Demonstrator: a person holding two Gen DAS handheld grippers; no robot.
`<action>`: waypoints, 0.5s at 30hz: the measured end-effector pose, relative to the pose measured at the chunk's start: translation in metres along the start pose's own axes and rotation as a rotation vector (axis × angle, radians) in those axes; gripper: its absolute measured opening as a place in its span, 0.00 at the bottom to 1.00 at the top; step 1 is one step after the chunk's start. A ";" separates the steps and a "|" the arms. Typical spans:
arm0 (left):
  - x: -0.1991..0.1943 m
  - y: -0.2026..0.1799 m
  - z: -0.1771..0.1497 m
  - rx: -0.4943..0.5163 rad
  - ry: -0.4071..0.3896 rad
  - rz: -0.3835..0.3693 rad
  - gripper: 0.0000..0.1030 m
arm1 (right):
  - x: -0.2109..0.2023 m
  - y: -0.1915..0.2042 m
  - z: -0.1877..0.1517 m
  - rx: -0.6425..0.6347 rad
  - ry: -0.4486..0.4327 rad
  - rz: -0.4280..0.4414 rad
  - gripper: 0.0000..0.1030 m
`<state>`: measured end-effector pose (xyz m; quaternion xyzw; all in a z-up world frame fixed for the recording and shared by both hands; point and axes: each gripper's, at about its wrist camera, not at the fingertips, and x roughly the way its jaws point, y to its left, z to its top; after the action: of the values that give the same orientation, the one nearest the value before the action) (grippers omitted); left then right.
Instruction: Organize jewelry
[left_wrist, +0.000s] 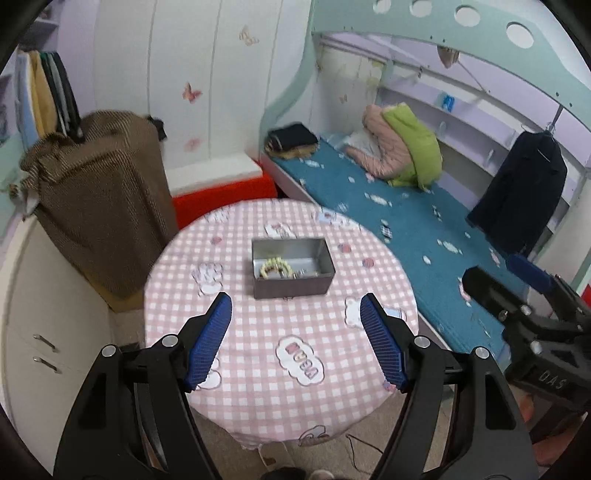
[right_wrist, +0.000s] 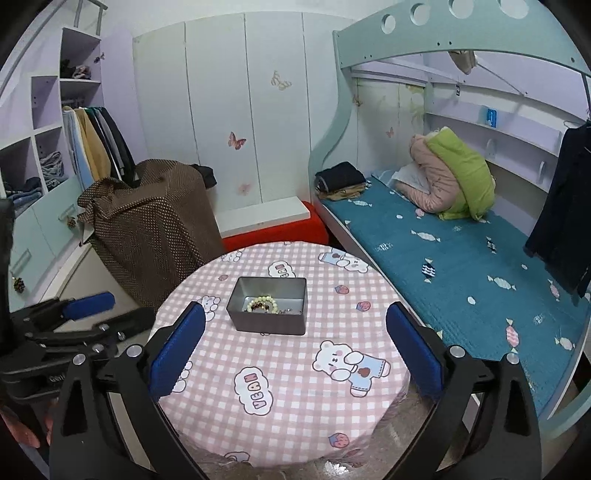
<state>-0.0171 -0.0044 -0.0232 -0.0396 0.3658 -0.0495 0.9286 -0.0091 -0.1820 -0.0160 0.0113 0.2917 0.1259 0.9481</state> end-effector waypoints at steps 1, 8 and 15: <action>-0.007 -0.004 0.001 0.005 -0.021 0.006 0.71 | -0.003 -0.001 0.000 -0.008 -0.006 -0.003 0.92; -0.036 -0.020 0.004 -0.001 -0.076 0.012 0.80 | -0.031 -0.006 0.000 -0.038 -0.034 0.008 0.92; -0.057 -0.030 0.003 0.002 -0.130 0.042 0.83 | -0.051 -0.007 0.003 -0.050 -0.081 0.024 0.92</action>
<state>-0.0587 -0.0267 0.0211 -0.0340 0.3055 -0.0276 0.9512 -0.0469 -0.2007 0.0136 -0.0037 0.2497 0.1437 0.9576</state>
